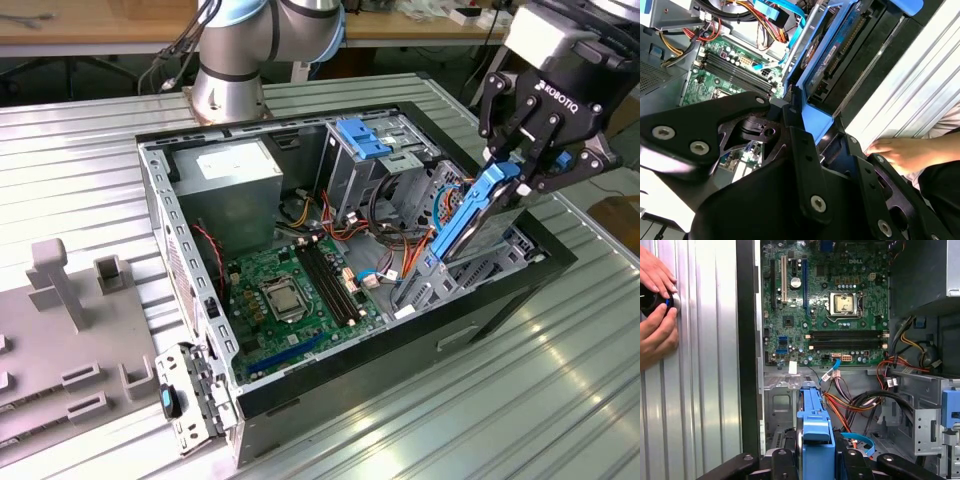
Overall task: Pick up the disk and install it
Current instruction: 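Insert the disk into the insertion slot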
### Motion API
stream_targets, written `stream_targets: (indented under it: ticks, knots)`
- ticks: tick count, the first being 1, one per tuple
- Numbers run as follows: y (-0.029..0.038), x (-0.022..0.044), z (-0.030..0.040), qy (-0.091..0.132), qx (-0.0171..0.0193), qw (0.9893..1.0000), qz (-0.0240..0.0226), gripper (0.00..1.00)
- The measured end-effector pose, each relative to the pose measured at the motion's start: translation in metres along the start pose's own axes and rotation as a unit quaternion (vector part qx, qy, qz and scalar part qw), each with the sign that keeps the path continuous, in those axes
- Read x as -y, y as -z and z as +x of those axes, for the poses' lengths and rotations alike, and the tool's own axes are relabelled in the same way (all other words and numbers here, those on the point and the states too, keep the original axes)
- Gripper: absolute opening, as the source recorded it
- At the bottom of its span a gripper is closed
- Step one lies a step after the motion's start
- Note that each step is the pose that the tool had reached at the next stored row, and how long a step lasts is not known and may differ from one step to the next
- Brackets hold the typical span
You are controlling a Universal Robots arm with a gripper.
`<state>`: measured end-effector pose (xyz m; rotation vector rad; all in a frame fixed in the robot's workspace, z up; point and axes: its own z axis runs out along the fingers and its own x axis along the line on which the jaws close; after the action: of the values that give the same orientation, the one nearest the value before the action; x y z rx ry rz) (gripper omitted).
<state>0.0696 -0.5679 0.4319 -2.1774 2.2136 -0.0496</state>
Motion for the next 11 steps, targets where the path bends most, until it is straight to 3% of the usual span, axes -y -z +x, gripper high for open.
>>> stream_targets:
  ticks: [11]
  knots:
    - [-0.0129,-0.0006,0.0000,0.005,0.0002,1.0000,0.0000,0.37]
